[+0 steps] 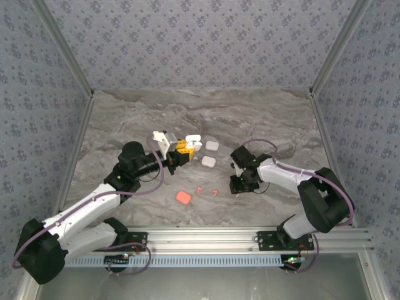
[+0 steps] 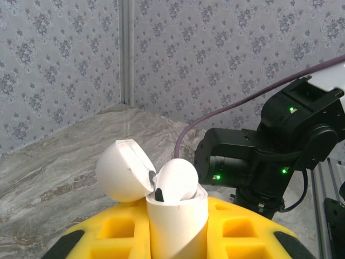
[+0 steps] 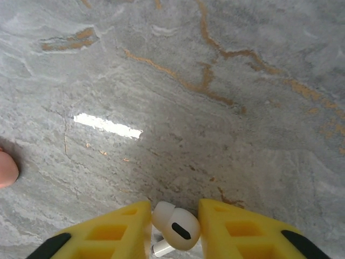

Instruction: Insert the wireless bluetooth earbuds into the charging case

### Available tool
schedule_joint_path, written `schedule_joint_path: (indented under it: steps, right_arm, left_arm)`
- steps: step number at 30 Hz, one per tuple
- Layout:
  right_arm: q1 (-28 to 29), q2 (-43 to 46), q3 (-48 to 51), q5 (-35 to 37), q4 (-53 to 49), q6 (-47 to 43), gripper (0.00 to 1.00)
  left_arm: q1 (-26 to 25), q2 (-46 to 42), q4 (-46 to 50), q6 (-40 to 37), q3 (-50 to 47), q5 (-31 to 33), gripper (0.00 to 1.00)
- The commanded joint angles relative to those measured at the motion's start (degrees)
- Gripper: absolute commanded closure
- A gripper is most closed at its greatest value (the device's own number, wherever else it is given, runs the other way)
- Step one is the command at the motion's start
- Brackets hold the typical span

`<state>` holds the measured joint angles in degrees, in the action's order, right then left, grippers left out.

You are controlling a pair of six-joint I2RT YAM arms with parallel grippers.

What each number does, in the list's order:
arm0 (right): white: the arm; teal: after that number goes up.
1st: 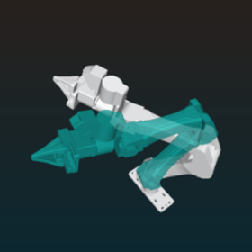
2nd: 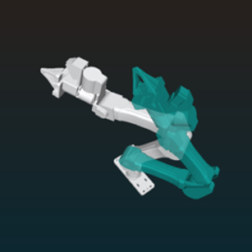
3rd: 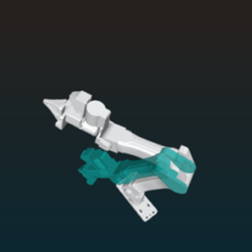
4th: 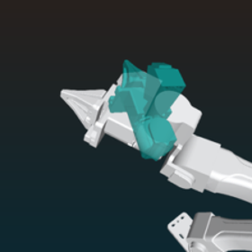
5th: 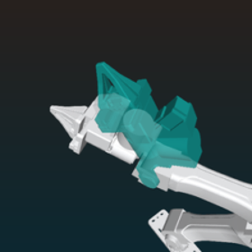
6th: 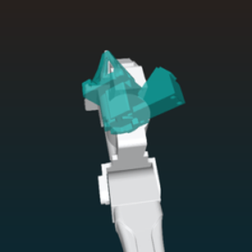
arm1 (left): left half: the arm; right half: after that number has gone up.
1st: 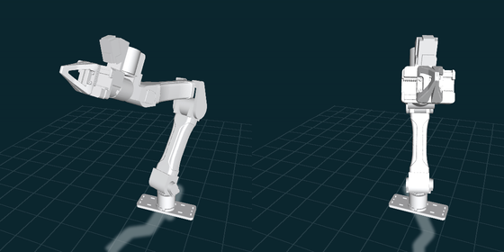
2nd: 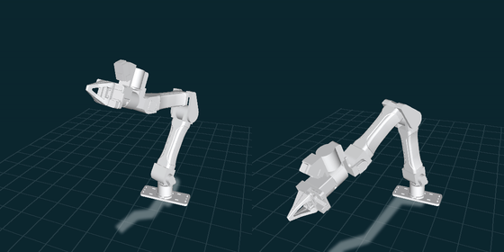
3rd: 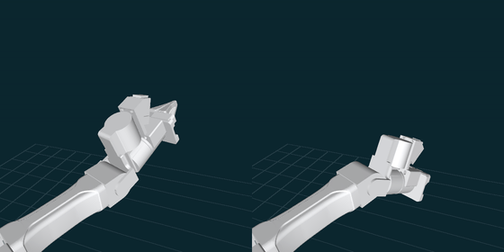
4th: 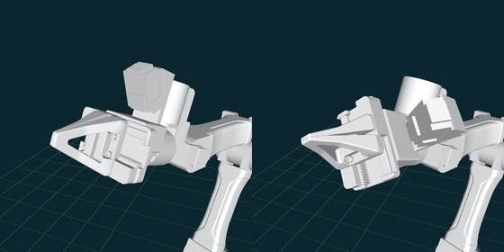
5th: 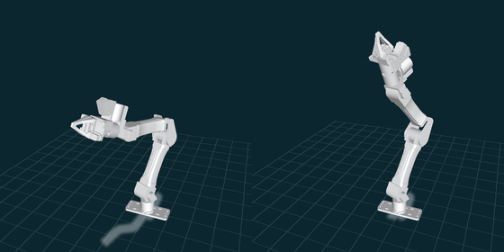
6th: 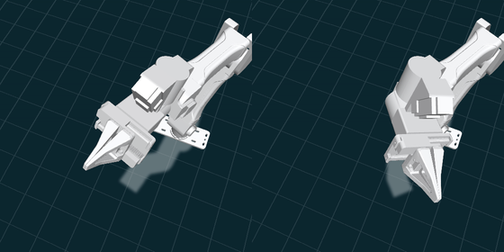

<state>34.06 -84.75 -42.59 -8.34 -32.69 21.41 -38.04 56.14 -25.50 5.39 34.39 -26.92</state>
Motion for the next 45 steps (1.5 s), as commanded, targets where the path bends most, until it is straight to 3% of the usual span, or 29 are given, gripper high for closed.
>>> schedule_joint_path:
  steps: [1,15,23,34,45]
  right_arm:
    - [0.95,-1.45,0.35,0.90,-1.28,0.61,0.73]
    - [1.59,13.83,-7.08,7.08,-4.25,-7.72,0.79]
    - [3.91,24.62,-16.62,7.20,3.49,-16.93,0.79]
    - [11.11,23.96,-24.50,4.82,11.61,-25.04,0.78]
    - [12.75,20.15,-25.20,4.37,12.57,-26.15,0.78]
  left_arm:
    - [-0.37,-0.86,-1.04,-0.44,0.12,0.46,0.95]
    - [-0.30,0.29,-2.64,1.93,0.32,1.09,0.95]
    - [-0.37,3.40,-6.66,4.54,1.32,-2.72,0.96]
    - [-0.74,5.60,-8.60,5.88,1.99,-6.52,0.96]
    - [-1.15,5.76,-7.29,5.26,2.86,-8.24,0.96]
